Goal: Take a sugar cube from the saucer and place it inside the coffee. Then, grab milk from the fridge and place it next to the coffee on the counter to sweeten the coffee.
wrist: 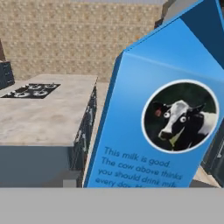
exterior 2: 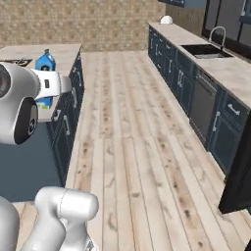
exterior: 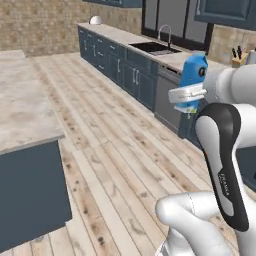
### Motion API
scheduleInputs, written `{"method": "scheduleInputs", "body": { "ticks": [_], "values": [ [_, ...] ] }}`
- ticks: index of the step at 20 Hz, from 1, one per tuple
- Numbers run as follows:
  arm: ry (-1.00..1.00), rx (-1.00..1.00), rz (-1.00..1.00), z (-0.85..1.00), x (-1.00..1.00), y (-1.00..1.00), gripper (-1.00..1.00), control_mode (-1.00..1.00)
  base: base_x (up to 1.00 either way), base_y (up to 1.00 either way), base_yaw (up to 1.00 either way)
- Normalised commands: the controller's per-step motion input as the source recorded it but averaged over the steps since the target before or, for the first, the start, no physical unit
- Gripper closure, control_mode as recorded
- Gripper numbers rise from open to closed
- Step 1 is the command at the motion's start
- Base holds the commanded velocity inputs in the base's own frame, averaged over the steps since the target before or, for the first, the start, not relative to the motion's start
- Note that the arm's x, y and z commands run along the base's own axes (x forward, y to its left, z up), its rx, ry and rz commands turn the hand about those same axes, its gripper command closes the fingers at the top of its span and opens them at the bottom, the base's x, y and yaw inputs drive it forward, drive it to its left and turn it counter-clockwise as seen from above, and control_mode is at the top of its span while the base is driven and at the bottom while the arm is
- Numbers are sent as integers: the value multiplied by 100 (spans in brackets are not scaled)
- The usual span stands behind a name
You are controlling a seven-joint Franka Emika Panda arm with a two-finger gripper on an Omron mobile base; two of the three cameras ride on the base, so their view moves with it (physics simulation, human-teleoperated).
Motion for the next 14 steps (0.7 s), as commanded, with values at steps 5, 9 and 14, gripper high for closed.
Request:
{"method": "scheduleInputs", "body": {
  "ticks": [5,9,14],
  "values": [
    [0,0,0,0,0,0,100,100,100,-28,50],
    [0,0,0,0,0,0,100,100,100,-38,37],
    [0,0,0,0,0,0,100,100,100,-38,28]
  ]
}}
